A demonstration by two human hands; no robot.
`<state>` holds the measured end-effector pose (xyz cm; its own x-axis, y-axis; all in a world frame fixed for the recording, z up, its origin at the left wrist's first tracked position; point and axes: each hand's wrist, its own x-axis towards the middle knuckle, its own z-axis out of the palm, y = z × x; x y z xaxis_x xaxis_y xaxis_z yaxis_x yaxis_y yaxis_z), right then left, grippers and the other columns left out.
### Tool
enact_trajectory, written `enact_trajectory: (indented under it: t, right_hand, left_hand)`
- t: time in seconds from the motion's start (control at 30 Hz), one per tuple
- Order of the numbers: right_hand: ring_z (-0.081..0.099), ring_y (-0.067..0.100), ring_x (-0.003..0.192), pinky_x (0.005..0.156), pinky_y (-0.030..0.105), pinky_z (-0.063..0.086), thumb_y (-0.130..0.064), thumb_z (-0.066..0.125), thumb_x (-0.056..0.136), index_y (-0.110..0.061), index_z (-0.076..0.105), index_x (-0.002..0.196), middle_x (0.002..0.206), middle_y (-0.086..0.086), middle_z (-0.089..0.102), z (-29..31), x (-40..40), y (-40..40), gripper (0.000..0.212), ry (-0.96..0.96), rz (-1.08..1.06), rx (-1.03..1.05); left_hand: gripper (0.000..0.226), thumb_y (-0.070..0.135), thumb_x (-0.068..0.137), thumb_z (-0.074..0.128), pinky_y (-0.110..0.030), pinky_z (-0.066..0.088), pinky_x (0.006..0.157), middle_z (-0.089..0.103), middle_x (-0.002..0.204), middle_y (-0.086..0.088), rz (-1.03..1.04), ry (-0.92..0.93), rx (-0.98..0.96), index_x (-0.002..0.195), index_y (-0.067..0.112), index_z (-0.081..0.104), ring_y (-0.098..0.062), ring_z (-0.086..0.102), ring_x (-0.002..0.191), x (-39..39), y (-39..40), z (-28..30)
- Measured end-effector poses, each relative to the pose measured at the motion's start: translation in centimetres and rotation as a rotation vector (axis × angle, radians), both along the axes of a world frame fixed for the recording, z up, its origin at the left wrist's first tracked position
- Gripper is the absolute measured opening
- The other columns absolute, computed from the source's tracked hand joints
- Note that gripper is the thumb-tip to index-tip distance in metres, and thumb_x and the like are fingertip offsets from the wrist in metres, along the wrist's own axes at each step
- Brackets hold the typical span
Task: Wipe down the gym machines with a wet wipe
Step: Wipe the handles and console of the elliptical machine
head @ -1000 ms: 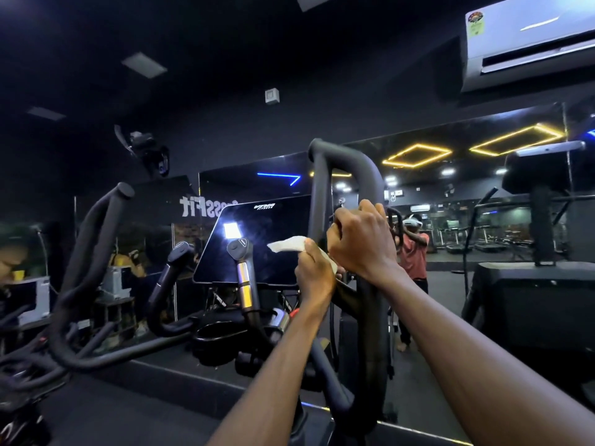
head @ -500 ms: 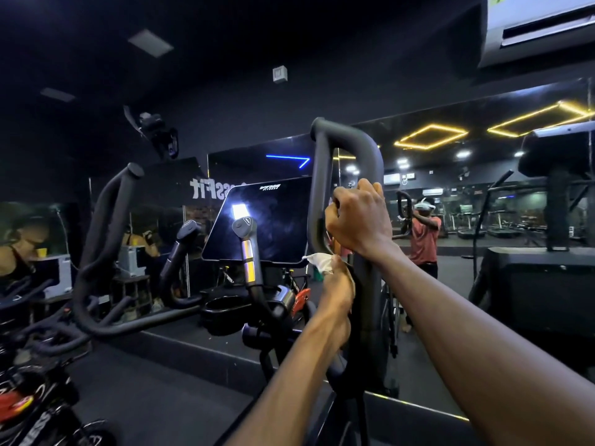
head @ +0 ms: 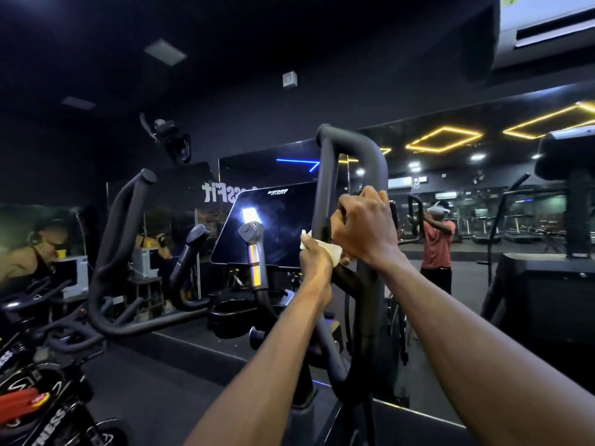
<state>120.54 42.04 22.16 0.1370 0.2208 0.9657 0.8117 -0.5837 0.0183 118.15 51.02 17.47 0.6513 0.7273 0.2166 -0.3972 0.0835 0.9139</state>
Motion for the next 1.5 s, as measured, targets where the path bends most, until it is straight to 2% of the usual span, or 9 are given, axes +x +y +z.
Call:
enact_trajectory:
  t: [0.07, 0.27, 0.47, 0.7, 0.93, 1.1, 1.3, 1.4, 1.5]
  right_hand:
    - [0.052, 0.026, 0.080, 0.081, 0.043, 0.042, -0.019, 0.052, 0.082, -0.011, 0.061, 0.071, 0.069, 0.008, 0.064, 0.0, 0.1, 0.1, 0.016, -0.006, -0.010, -0.007]
    - [0.050, 0.025, 0.076, 0.077, 0.040, 0.039, -0.018, 0.053, 0.080, -0.012, 0.062, 0.071, 0.068, 0.006, 0.065, 0.0, 0.4, 0.4, 0.014, -0.032, -0.058, 0.004]
    - [0.042, 0.019, 0.071, 0.075, 0.038, 0.038, -0.019, 0.051, 0.083, -0.021, 0.046, 0.065, 0.062, -0.005, 0.046, -0.1, 0.4, 0.2, 0.019, -0.053, 0.016, 0.016]
    - [0.041, 0.020, 0.068, 0.072, 0.037, 0.038, -0.016, 0.050, 0.080, -0.019, 0.046, 0.063, 0.058, -0.004, 0.046, 0.0, 0.9, 0.5, 0.017, -0.069, 0.019, 0.049]
    - [0.042, 0.020, 0.069, 0.072, 0.037, 0.039, -0.018, 0.049, 0.080, -0.018, 0.050, 0.064, 0.059, -0.004, 0.047, -0.2, 0.3, 0.5, 0.016, -0.074, -0.025, 0.028]
    - [0.045, 0.022, 0.068, 0.071, 0.038, 0.041, -0.016, 0.051, 0.078, -0.017, 0.050, 0.063, 0.058, 0.001, 0.052, -0.1, -0.1, 0.4, 0.015, -0.081, -0.058, -0.004]
    - [0.055, 0.032, 0.067, 0.064, 0.038, 0.038, -0.011, 0.050, 0.091, -0.012, 0.055, 0.073, 0.070, 0.012, 0.063, 2.3, -0.8, 2.3, 0.019, 0.098, 0.061, 0.258]
    - [0.064, 0.026, 0.080, 0.069, 0.038, 0.048, -0.023, 0.050, 0.098, -0.012, 0.065, 0.093, 0.087, 0.009, 0.070, 4.6, -1.8, 3.8, 0.019, 0.380, 0.333, 0.427]
    - [0.065, 0.018, 0.084, 0.072, 0.031, 0.050, -0.019, 0.062, 0.090, -0.015, 0.068, 0.092, 0.090, 0.003, 0.071, 6.1, -2.3, 4.5, 0.008, 0.544, 0.418, 0.526]
  left_hand:
    - [0.059, 0.046, 0.105, 0.024, -0.026, 0.053, 0.051, 0.065, 0.075, -0.009, -0.036, 0.053, 0.056, 0.113, 0.003, 0.064, -0.019, 0.065, 0.054, -0.1, 1.2, 2.4]
    - [0.062, 0.040, 0.107, 0.022, -0.031, 0.049, 0.088, 0.064, 0.114, -0.011, -0.014, 0.129, 0.303, 0.122, -0.007, 0.060, -0.030, 0.063, 0.109, 2.1, 3.2, 9.9]
    - [0.079, 0.058, 0.102, 0.014, -0.036, 0.050, 0.061, 0.062, 0.062, -0.016, -0.208, 0.065, 0.208, 0.074, 0.000, 0.061, -0.027, 0.057, 0.054, 4.5, 3.9, 14.8]
    - [0.062, 0.054, 0.103, 0.020, -0.035, 0.053, 0.053, 0.067, 0.077, -0.021, -0.135, -0.055, 0.341, 0.111, 0.002, 0.054, -0.030, 0.063, 0.055, 5.4, 3.5, 17.5]
    - [0.070, 0.057, 0.093, 0.019, -0.046, 0.045, 0.097, 0.066, 0.111, -0.025, 0.151, 0.032, 0.789, 0.120, 0.003, 0.055, -0.041, 0.061, 0.107, 5.1, 3.8, 13.7]
    - [0.049, 0.037, 0.101, 0.024, -0.045, 0.046, 0.089, 0.064, 0.104, -0.016, 0.207, -0.031, 1.065, 0.141, 0.014, 0.041, -0.038, 0.061, 0.099, 2.6, 4.5, 10.2]
    - [0.043, 0.040, 0.102, 0.033, -0.034, 0.024, 0.101, 0.036, 0.114, -0.003, 0.379, 0.026, 1.009, 0.112, 0.008, 0.060, -0.021, 0.035, 0.116, -0.1, 5.2, 10.5]
    - [0.050, 0.046, 0.103, 0.038, -0.041, 0.050, 0.074, 0.056, 0.078, -0.006, -0.072, -0.130, 0.735, 0.081, 0.009, 0.064, -0.024, 0.053, 0.075, -1.0, 5.0, 11.7]
    - [0.072, 0.038, 0.106, 0.034, -0.025, 0.040, 0.045, 0.051, 0.040, 0.001, -0.338, -0.264, 0.535, 0.046, 0.012, 0.062, -0.012, 0.048, 0.038, -1.8, 4.0, 11.8]
